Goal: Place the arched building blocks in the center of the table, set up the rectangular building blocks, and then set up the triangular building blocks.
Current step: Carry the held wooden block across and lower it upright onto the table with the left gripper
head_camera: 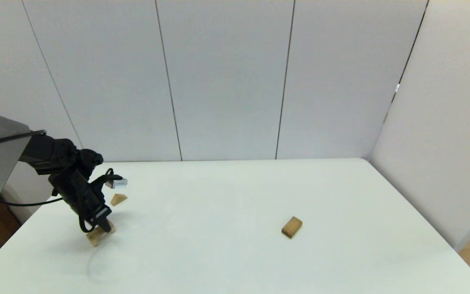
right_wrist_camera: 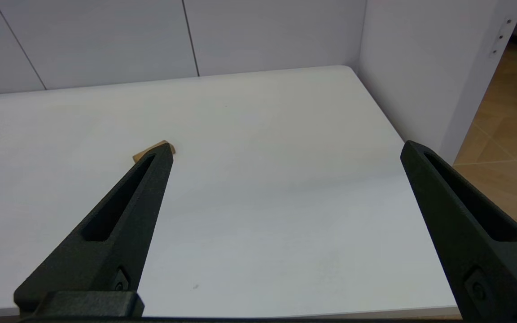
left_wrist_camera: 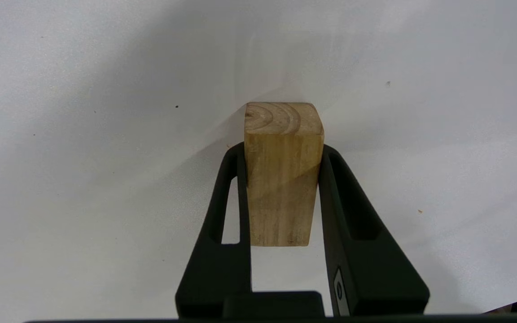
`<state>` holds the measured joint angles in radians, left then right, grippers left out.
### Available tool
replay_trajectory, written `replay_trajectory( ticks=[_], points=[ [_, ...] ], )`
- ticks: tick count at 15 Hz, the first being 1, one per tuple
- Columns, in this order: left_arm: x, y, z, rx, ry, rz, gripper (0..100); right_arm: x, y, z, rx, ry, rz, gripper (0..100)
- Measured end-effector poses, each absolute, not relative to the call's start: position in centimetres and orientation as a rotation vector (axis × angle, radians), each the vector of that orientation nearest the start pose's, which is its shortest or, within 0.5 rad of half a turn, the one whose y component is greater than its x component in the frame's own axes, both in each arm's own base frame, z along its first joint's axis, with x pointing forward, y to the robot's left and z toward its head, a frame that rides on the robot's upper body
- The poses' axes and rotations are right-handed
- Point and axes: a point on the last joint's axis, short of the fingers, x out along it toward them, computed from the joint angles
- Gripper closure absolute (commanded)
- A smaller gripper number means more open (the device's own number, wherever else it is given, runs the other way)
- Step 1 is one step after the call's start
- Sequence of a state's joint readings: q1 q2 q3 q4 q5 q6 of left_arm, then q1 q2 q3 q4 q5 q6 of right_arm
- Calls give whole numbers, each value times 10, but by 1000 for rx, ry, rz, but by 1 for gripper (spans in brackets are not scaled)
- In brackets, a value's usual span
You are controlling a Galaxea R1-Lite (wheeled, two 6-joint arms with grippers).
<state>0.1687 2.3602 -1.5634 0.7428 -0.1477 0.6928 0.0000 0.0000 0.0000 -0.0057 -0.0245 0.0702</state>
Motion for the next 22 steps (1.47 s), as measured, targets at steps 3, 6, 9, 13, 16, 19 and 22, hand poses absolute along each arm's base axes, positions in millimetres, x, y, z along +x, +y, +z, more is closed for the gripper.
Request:
replay_trajectory(
  ticks=[3, 6, 9, 13, 16, 19, 22],
  points=[
    [386, 61, 43, 310, 1429, -495, 100, -23, -1, 76, 70, -6, -24, 0],
    [384, 59, 59, 314, 1397, -478, 100, -23, -1, 76, 70, -6, -24, 0],
    [380, 44, 85, 349, 1343, -485, 100, -23, -1, 76, 70, -6, -24, 0],
    [375, 0, 112, 433, 1268, -552, 100, -23, -1, 76, 70, -6, -24, 0],
    [373, -37, 126, 496, 1208, -618, 100, -23, -1, 76, 70, -6, -24, 0],
    [372, -78, 134, 574, 1152, -705, 100, -23, -1, 76, 70, -6, -24, 0],
    [372, -120, 135, 639, 1141, -799, 100, -23, -1, 76, 70, -6, -24, 0]
  ],
)
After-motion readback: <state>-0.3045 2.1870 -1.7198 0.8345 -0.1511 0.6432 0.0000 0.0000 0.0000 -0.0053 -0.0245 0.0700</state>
